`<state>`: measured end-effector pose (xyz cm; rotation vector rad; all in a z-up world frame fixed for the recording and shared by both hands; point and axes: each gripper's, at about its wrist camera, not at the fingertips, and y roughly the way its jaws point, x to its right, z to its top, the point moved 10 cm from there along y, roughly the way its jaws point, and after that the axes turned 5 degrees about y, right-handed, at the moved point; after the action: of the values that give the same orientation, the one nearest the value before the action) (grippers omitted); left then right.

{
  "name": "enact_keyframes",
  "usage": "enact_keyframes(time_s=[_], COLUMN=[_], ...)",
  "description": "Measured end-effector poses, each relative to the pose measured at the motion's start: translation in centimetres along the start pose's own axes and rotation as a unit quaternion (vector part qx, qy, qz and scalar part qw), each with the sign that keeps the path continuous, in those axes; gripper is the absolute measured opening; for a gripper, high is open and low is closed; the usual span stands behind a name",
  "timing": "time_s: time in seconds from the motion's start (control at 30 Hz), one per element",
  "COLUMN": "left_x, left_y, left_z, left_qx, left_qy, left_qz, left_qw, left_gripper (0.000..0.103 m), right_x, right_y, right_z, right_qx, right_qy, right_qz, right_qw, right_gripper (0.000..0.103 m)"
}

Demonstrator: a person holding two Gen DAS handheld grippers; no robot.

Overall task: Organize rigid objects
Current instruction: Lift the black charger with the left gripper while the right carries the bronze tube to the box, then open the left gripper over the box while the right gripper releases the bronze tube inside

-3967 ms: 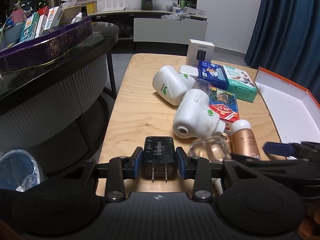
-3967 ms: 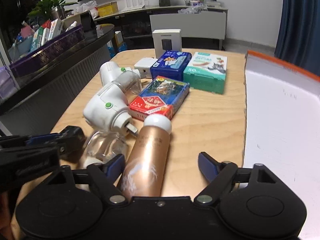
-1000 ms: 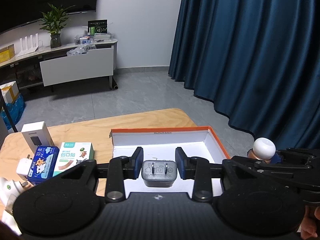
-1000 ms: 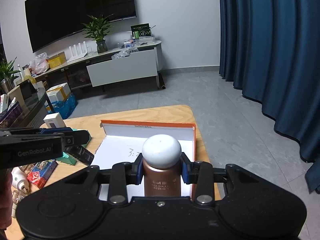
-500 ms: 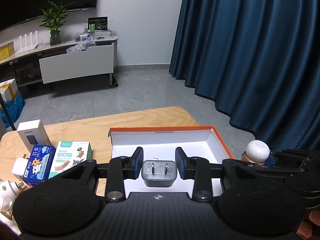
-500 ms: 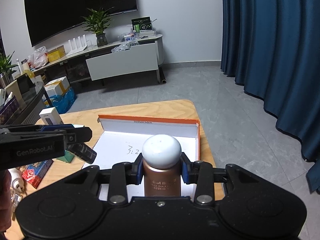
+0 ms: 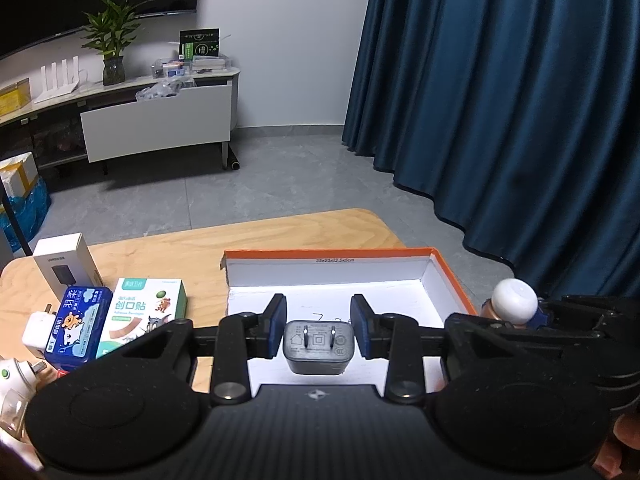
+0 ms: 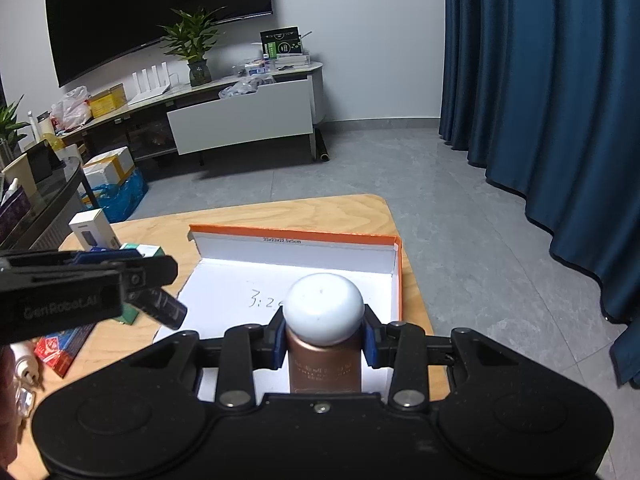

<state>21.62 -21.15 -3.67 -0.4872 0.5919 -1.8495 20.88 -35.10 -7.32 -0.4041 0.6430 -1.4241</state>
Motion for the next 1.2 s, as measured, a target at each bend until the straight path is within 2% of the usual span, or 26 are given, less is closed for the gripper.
enact_keyframes(time_s=[0.27, 0.3, 0.33, 0.5, 0.87, 0.93, 1.0, 1.13, 1.2], left_x=[-0.5, -0.5, -0.6, -0.8, -0.3, -0.3, -0.3, -0.2, -0.3], left_y=[1.0, 1.2, 1.3, 2.1, 5.9, 6.3, 6.0, 4.5, 3.8], left_z=[-0.2, -0.2, -0.2, -0.4, -0.6, -0.5, -0.3, -0.1, -0.2], left_qx=[-0.007, -0.007, -0.008, -0.014, -0.030, -0.034, -0.030, -0.025, -0.029], left_qy=[-0.002, -0.001, -0.001, -0.004, 0.010, 0.008, 0.005, 0.016, 0.018], left_qz=[0.004, 0.005, 0.006, 0.010, 0.016, 0.020, 0.019, 0.021, 0.023], left_qw=[1.0000, 1.0000, 0.9999, 0.9999, 0.9994, 0.9992, 0.9994, 0.9993, 0.9992], left_gripper=[0.036, 0.036, 0.036, 0.036, 0.036, 0.040, 0.060, 0.064, 0.070], right_x=[-0.1, -0.1, 0.0, 0.3, 1.4, 1.5, 1.5, 1.3, 1.0], right_y=[1.7, 1.8, 1.9, 1.2, -1.2, -1.4, -1.7, -2.4, -2.8], right_z=[0.9, 1.1, 1.3, 1.8, 0.4, 0.3, 0.1, -0.2, -0.4], right_qx=[0.010, 0.012, 0.016, 0.037, 0.055, 0.055, 0.055, 0.054, 0.055], right_qy=[0.009, 0.009, 0.009, 0.013, 0.034, 0.039, 0.043, 0.047, 0.051], right_qz=[0.008, 0.007, 0.008, 0.014, 0.006, 0.005, 0.008, 0.005, 0.008], right_qw=[1.000, 1.000, 1.000, 0.999, 0.998, 0.998, 0.998, 0.997, 0.997], right_gripper=[0.046, 0.050, 0.061, 0.067, 0.071, 0.072, 0.072, 0.072, 0.073])
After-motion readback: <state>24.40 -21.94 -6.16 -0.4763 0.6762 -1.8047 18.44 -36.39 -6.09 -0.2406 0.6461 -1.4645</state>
